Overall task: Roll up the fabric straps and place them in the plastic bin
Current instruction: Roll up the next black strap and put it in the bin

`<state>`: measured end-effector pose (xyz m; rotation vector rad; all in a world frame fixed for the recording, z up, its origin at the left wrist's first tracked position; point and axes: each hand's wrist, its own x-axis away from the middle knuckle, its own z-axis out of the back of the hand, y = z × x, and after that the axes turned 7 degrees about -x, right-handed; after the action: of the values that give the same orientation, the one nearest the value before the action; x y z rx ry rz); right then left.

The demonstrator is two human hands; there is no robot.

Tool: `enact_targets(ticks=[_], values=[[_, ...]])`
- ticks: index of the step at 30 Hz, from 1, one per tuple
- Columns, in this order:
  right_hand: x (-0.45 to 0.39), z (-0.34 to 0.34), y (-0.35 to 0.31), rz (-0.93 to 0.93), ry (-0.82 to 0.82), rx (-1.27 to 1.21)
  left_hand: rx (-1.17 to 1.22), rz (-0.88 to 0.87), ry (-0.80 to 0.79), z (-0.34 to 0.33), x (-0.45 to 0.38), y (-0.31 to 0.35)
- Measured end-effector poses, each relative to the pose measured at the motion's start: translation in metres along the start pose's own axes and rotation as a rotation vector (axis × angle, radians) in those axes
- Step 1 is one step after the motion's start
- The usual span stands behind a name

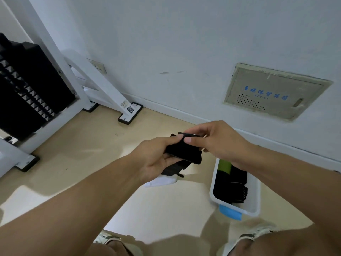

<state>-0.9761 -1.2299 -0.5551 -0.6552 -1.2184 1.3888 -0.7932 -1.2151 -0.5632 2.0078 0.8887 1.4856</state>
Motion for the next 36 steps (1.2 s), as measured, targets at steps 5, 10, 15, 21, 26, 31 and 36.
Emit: enact_targets(ticks=[5,10,15,21,26,31,36], values=[[0.001,-0.004,-0.001,0.117,0.122,0.273,0.016,-0.007,0.073,0.000,-0.003,-0.003],[0.014,-0.012,-0.014,0.207,-0.054,0.793,0.090,0.017,0.102,0.003,-0.004,-0.002],[0.013,-0.017,-0.009,0.338,-0.034,0.840,0.134,0.043,0.085,0.002,0.003,0.002],[0.007,-0.011,-0.005,0.356,-0.092,0.841,0.238,0.086,0.035,0.004,0.006,0.006],[0.002,-0.009,0.000,0.296,-0.095,0.726,0.207,0.167,-0.015,0.004,0.012,0.007],[-0.008,0.009,0.002,0.112,-0.073,0.359,-0.374,0.052,0.113,0.015,0.007,0.010],[-0.009,0.023,-0.003,-0.023,-0.158,0.022,-0.639,-0.278,0.069,0.022,0.004,0.014]])
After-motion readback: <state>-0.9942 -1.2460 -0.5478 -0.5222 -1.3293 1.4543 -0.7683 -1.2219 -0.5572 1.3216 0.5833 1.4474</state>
